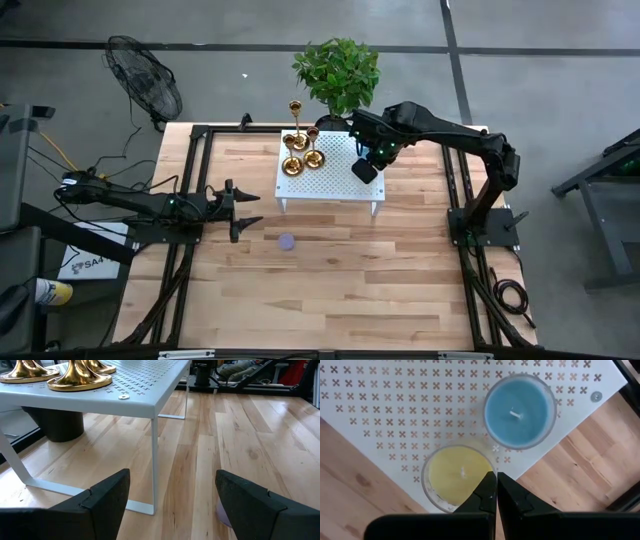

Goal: Pick & Place candle stick holders
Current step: Put the yellow scented candle on the shelf, then put the violet scented candle on the shelf

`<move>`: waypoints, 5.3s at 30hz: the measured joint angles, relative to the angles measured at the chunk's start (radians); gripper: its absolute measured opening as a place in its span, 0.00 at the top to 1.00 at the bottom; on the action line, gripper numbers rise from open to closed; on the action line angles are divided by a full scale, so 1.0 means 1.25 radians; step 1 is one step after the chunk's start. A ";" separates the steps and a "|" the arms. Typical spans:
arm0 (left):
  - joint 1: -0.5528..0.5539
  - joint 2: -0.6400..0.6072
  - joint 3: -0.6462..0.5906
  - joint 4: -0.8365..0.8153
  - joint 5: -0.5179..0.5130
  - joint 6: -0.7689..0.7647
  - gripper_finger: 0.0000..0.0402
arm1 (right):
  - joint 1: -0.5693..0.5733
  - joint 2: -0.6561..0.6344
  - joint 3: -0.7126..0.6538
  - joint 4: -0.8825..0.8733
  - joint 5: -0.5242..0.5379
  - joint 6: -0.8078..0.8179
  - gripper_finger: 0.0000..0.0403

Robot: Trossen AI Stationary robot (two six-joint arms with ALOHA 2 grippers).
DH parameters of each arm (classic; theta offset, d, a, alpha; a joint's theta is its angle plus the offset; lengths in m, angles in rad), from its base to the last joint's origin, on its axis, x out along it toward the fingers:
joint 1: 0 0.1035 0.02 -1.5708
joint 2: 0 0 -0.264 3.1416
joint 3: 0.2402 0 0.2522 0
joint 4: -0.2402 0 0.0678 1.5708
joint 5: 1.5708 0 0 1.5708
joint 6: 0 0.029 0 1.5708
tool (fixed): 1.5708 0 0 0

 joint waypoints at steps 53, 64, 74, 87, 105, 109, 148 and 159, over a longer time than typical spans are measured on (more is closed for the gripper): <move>0.000 0.000 0.000 0.000 0.000 0.000 0.27 | 0.001 0.002 -0.005 -0.016 -0.008 0.076 1.00; 0.000 0.000 0.000 0.001 0.000 0.000 0.27 | -0.006 -0.002 -0.070 0.037 -0.014 0.051 1.00; 0.000 0.000 0.000 0.000 0.000 0.000 0.27 | -0.015 -0.023 -0.071 0.056 -0.003 0.045 1.00; 0.000 0.000 0.000 0.000 0.000 0.000 0.27 | -0.016 -0.024 -0.071 0.088 -0.004 0.032 1.00; 0.000 0.000 0.000 0.000 0.000 0.000 0.27 | -0.016 -0.025 -0.070 0.087 0.002 0.031 0.88; 0.000 0.000 0.000 0.000 0.000 0.000 0.27 | -0.016 -0.030 -0.070 0.079 -0.009 0.028 0.83; 0.000 0.000 0.000 0.008 0.003 0.000 0.27 | 0.227 -0.594 -0.589 0.305 0.181 -0.046 0.78; 0.000 0.000 0.000 0.013 0.038 -0.065 0.27 | 0.266 -0.687 -0.704 0.377 0.181 -0.069 0.78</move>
